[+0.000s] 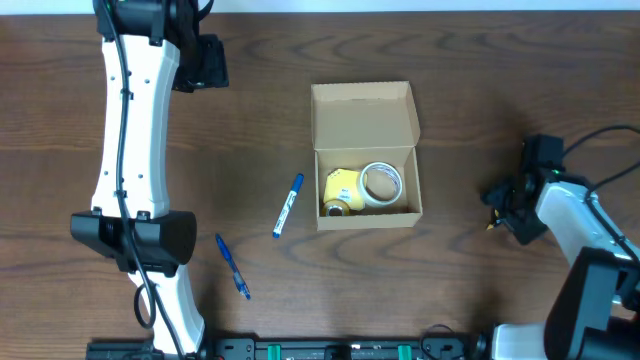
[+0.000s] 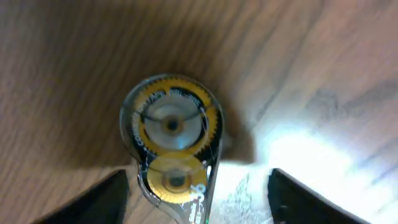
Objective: Pack container
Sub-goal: 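Move right gripper down onto the correction tape dispenser and grasp it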
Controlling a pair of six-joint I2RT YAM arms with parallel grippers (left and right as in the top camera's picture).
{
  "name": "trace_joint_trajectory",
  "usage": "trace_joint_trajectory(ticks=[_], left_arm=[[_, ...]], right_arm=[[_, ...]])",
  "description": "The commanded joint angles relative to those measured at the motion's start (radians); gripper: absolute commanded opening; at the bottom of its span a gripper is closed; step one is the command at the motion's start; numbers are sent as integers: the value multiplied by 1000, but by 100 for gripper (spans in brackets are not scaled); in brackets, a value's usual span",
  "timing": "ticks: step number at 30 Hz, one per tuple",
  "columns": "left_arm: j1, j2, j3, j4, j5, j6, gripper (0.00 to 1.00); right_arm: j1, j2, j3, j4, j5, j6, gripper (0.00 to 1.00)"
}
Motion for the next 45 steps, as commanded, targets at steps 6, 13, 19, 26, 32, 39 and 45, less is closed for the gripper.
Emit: trace_joint_trajectory(ticks=[6,13,19,26,32,39,45], left_arm=[[3,-11,23,-17,0,11,68],[3,-11,23,-17,0,11,68],[3,-11,23,-17,0,11,68],[3,-11,23,-23,0,11,68],[3,-11,23,-24,0,11,68],[3,-11,23,-24,0,11,68],[3,-11,23,-27,0,11,68]], right_arm=[[-19,9,-7,16,-10,-46,41],[-19,9,-7,19,-10,-73,71],[-19,9,-7,23,-14,-154,69],[-24,9,-8,27,-11,-202,67],[-71,9,-20,35,-19,-203,68],[-76,9,-30,50,-37,-224,51],[-76,21,-30,52,-37,-225,43]])
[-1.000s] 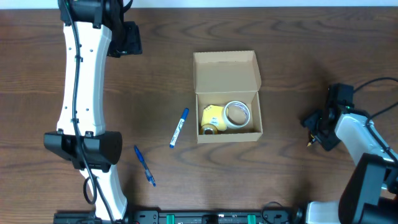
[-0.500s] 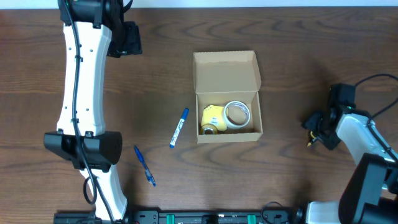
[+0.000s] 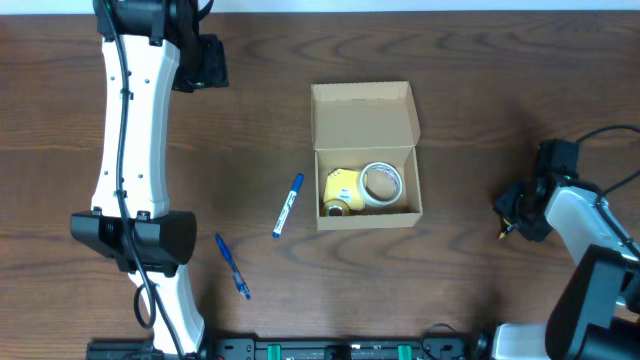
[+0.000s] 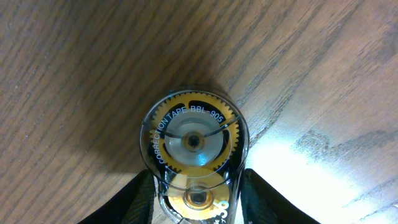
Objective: Pack container
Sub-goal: 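Move right gripper down onto the correction tape dispenser and grasp it, then carry the correction tape over the box and drop it inside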
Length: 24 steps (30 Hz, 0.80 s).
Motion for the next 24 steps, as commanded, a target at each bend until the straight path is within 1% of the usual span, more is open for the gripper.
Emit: trace_joint_trajectory(ticks=[1,2,4,8,9,11,17,20,24], left_arm=[[3,-11,23,-26,0,11,68],[3,-11,23,-26,0,11,68],[3,-11,23,-26,0,11,68],[3,-11,23,-26,0,11,68],[3,-11,23,-26,0,11,68],[3,-11,23,-26,1,11,68],[3,-11,23,-23,8,11,68],[3,-11,23,-18,8,11,68],[3,-11,23,-11,8,11,68]], right_arm=[[-9,23,-10,3,-2,-8,41],[-9,28,-14,7,-2,-9,40],[-9,36,-32,23,-2,-12,34],[-9,37,-74,63,-2,-12,34],[-9,37,-79,66,-1,-13,31],[-8,37,-79,66,-2,-25,28],[-8,36,-64,71,-54,-45,27],[-6,36,-24,55,-137,-85,27],[52,36,83,-43,-185,-128,27]])
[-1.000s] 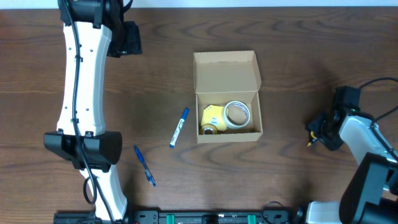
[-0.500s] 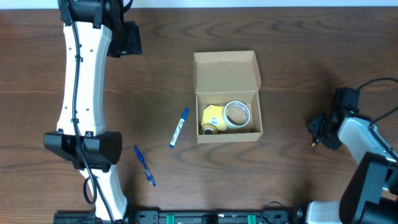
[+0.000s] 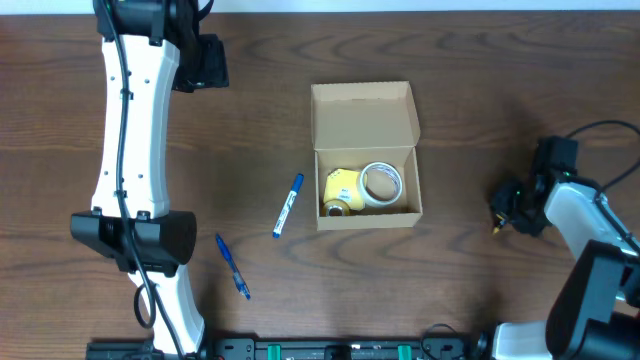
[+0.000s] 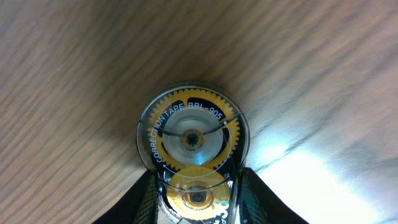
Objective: Pack container
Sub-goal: 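Carry the correction tape over the box and drop it inside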
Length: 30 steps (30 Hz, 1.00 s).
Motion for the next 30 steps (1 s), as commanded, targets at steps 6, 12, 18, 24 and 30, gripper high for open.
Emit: trace_joint_trajectory(ticks=[6,12,18,24,30], left_arm=[[3,-11,23,-12,4,23,68],[3,-11,23,-10,4,23,68],[3,-11,23,-8,4,23,69],[3,-11,23,-7,3,23,69],[3,-11,23,-7,3,26,69]], right_arm=[[151,15,304,-184,-47,-107,28],[222,15,483,-333,-52,-176,29],[351,15,555,-444,-85,-291,28],[477,15,626,-500,-106,-400,29],[579,14,693,-567,-155,-559,30]])
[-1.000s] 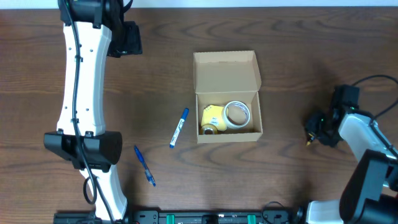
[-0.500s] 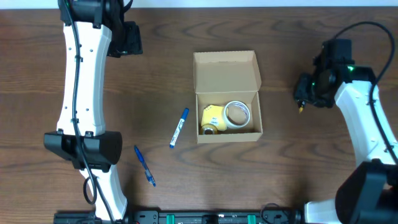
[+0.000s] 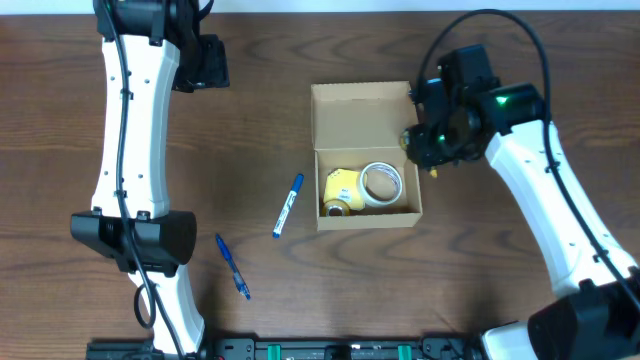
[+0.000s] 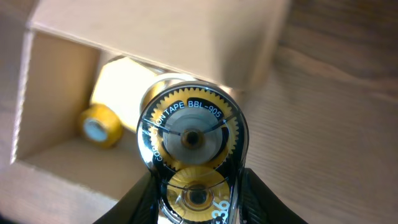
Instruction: Pack container
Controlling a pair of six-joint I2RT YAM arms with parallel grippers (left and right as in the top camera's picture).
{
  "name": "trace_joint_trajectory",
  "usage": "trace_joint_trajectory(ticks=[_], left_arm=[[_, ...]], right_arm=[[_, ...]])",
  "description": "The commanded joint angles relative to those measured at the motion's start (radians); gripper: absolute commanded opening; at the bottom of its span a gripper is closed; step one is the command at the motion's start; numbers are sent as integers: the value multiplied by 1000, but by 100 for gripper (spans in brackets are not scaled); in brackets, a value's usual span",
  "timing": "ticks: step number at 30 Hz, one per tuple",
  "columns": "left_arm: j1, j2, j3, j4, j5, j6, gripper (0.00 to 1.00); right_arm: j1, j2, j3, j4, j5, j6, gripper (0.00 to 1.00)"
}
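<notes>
My right gripper [image 4: 195,200] is shut on a clear correction tape dispenser [image 4: 191,134] with yellow gears. It hangs over the right side of the open cardboard box [image 3: 330,150], above the box's right wall [image 4: 186,37]. In the overhead view the right gripper [image 3: 424,140] sits at the box's right edge. Inside the box lie a yellow item [image 4: 102,127] and a white tape roll [image 3: 381,184]. My left gripper [image 3: 206,62] is far off at the back left; its fingers do not show clearly.
Two blue pens lie on the wooden table left of the box, one [image 3: 288,206] close to it and the other [image 3: 233,267] nearer the front. The left arm [image 3: 130,150] stretches along the table's left side. The box's lid flap [image 3: 362,112] stands open at the back.
My right gripper, with the correction tape in it, was low over the table near the right edge. Now it is over the right side of the box.
The right gripper stood open around the correction tape lying on the table at the far right. Then it was shut on it, then held it just off the wood. Now the tape is over the box. The left arm, pens and box have not moved.
</notes>
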Motion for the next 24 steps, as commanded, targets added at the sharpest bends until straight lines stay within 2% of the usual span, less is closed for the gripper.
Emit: trace_joint_trajectory(ticks=[1,6,9,13,22,24], left_arm=[[3,-11,23,-8,-2,19,69],[3,-11,23,-7,-3,19,69],[3,-11,23,-9,-4,23,69],[3,-11,23,-9,-8,33,69],[3,-11,23,-7,-7,34,69],[3,-11,23,-8,-7,34,69]], right_arm=[[38,0,22,-26,-26,-100,30],[78,0,11,-76,-30,-179,31],[82,0,-22,-77,-30,-242,35],[81,0,-90,-60,-132,-412,42],[81,1,-111,-37,-134,-409,41],[80,1,-111,-10,-118,-351,47]])
